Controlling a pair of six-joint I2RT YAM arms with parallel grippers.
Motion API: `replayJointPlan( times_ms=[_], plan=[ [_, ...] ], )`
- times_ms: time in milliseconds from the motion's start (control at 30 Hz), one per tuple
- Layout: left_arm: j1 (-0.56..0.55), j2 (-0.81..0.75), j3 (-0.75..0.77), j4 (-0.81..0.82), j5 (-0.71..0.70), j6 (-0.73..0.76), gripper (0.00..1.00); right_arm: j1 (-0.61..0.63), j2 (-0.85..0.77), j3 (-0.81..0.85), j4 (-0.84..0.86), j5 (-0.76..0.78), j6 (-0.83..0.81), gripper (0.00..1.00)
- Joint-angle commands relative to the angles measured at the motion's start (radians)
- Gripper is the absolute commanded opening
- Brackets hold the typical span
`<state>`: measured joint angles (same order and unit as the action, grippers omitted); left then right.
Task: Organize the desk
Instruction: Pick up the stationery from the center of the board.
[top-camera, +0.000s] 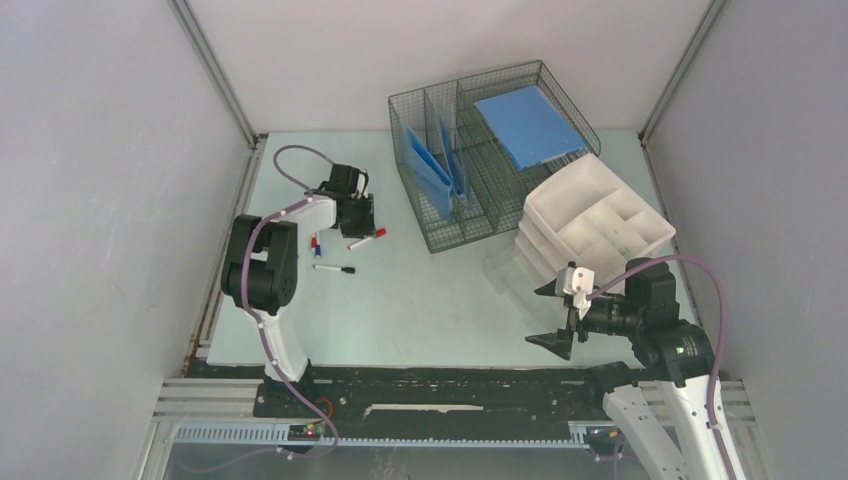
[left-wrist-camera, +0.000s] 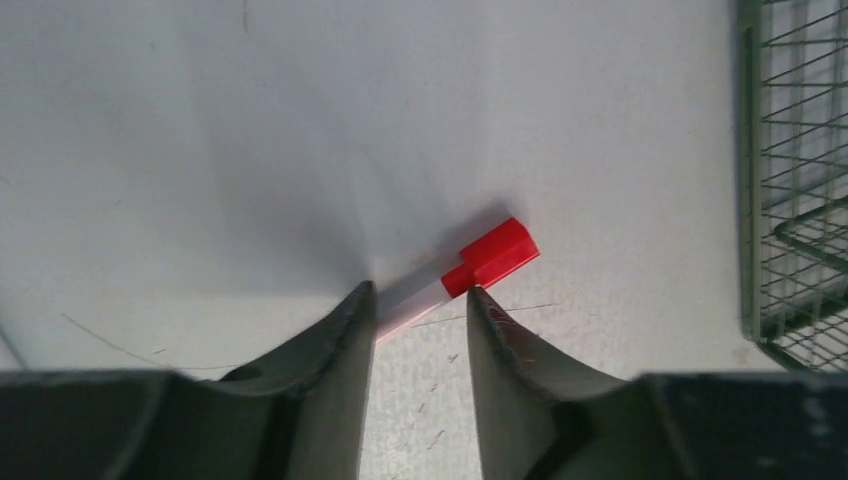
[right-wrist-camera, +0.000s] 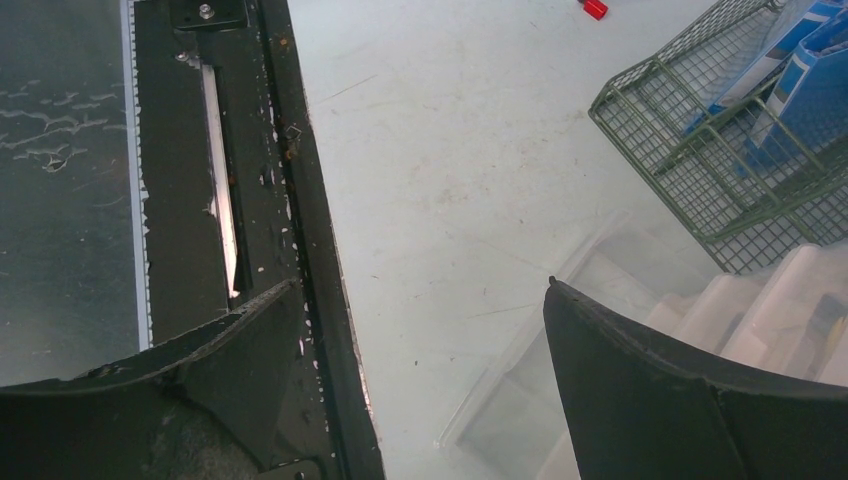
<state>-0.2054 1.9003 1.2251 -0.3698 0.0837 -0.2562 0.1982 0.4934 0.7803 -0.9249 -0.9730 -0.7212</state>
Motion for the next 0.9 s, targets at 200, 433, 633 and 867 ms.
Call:
replayJointPlan(
  times_ms=[200, 433, 633, 867],
  plan=[
    [-0.037, -0.104, -0.181, -0.002, -0.095, -0.054, 0.37, 0.011, -0.005, -0.001, 0.01, -0.002, -0.02, 0.96],
    [-0.107, -0.142, -0.25, -0.03, -0.17, -0.084, 0.42, 0.012, -0.001, -0.002, 0.009, 0.0, -0.02, 0.96],
    [-0.146, -0.134, -0.206, -0.091, -0.236, -0.074, 0.27, 0.012, -0.001, -0.002, 0.008, -0.001, -0.021, 0.96],
    [-0.186, -0.141, -0.182, -0.129, -0.293, -0.059, 0.0, 0.008, -0.004, -0.002, 0.008, 0.002, -0.022, 0.96]
  ],
)
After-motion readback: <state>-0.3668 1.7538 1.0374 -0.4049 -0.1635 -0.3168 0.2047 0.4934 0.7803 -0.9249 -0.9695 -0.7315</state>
